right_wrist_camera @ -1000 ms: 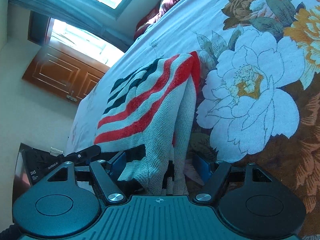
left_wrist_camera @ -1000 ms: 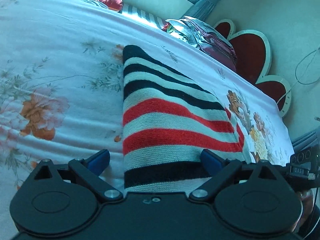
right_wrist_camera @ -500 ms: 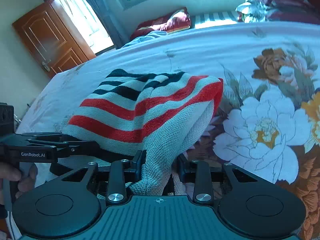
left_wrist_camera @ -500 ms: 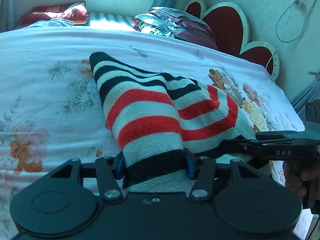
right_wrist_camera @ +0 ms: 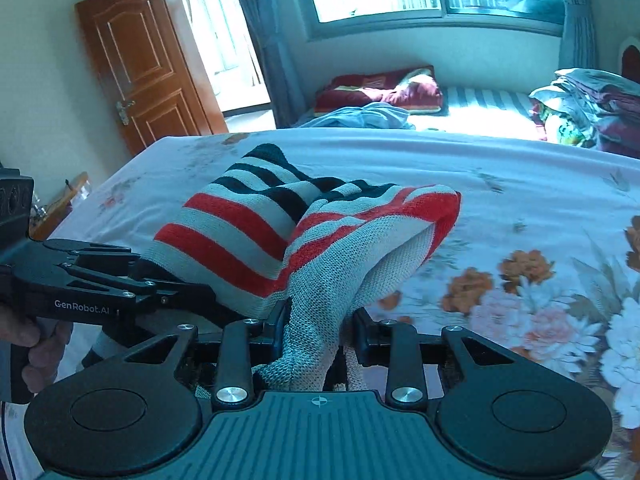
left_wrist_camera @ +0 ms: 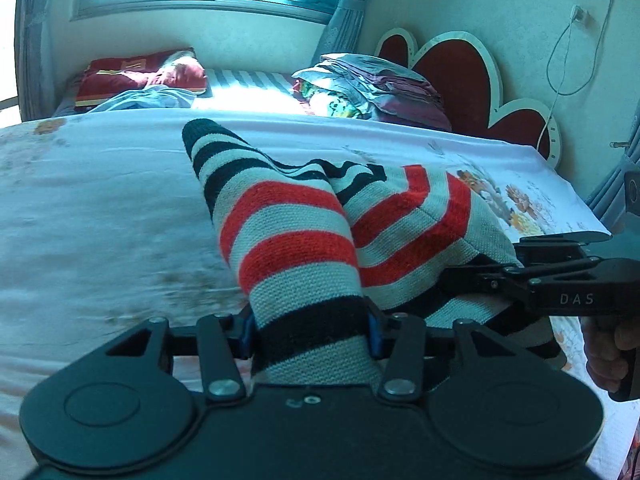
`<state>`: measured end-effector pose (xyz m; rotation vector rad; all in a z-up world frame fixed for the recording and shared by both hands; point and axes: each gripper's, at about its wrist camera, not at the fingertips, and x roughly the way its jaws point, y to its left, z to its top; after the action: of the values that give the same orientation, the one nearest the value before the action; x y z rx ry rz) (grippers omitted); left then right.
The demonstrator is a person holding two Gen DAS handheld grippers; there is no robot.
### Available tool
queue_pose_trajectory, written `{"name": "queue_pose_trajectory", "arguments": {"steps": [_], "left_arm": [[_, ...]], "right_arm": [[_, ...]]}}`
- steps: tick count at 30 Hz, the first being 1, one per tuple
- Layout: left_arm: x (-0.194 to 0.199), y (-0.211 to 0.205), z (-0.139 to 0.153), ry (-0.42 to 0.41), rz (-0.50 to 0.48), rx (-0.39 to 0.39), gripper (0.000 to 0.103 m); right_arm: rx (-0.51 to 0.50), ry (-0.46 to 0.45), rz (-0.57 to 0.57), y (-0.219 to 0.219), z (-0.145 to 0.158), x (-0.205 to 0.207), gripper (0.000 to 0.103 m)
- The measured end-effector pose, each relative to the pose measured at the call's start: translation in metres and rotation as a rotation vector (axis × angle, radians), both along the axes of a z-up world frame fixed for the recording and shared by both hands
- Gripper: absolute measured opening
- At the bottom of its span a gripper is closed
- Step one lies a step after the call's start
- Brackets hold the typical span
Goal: Fold small clothes
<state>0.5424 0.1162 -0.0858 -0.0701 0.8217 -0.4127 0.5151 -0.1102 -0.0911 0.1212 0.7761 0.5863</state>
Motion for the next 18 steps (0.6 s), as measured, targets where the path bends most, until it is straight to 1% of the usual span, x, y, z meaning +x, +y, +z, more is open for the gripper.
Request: {"name": "queue_pose_trajectory", "arguments": {"steps": [4, 6, 7, 8, 9, 11, 12, 15, 17, 18], "left_arm": [[-0.008, 0.052, -0.005, 0.030, 0.028, 0.018, 0.048], [-0.006, 0.073, -0.018, 0.079, 0.019, 0.026, 0.051], [-0.005, 0.082, -0.026, 0.104, 0.028, 0.019, 0.058], [-0.006, 0.096, -0.035, 0.119, 0.051, -0.020, 0.068], [-0.009, 0.109, -0.043, 0.114, 0.068, -0.079, 0.069], [-0.010, 0.119, -0.055, 0.131, 0.082, -0.159, 0.069], [-0.009, 0.119, -0.059, 0.129, 0.085, -0.174, 0.069], [-0.002, 0.117, -0.063, 0.128, 0.080, -0.190, 0.072], [0.001, 0.120, -0.061, 0.131, 0.058, -0.183, 0.073], [0.000, 0.122, -0.057, 0.120, 0.049, -0.172, 0.073]], "right_arm": [[0.043, 0.025, 0.028, 0.056, -0.015, 0.002, 0.032], [0.047, 0.056, 0.036, 0.076, -0.029, 0.003, 0.032], [0.038, 0.076, 0.036, 0.084, -0.038, 0.003, 0.032], [0.011, 0.096, 0.019, 0.090, -0.048, 0.004, 0.032], [-0.004, 0.114, -0.008, 0.093, -0.059, 0.004, 0.032], [0.062, 0.141, -0.053, 0.084, -0.070, 0.003, 0.034], [0.085, 0.156, -0.069, 0.078, -0.073, 0.004, 0.034], [0.071, 0.153, -0.087, 0.077, -0.072, 0.004, 0.034], [0.071, 0.162, -0.099, 0.078, -0.069, 0.002, 0.034], [0.077, 0.175, -0.104, 0.078, -0.068, 0.003, 0.040]]}}
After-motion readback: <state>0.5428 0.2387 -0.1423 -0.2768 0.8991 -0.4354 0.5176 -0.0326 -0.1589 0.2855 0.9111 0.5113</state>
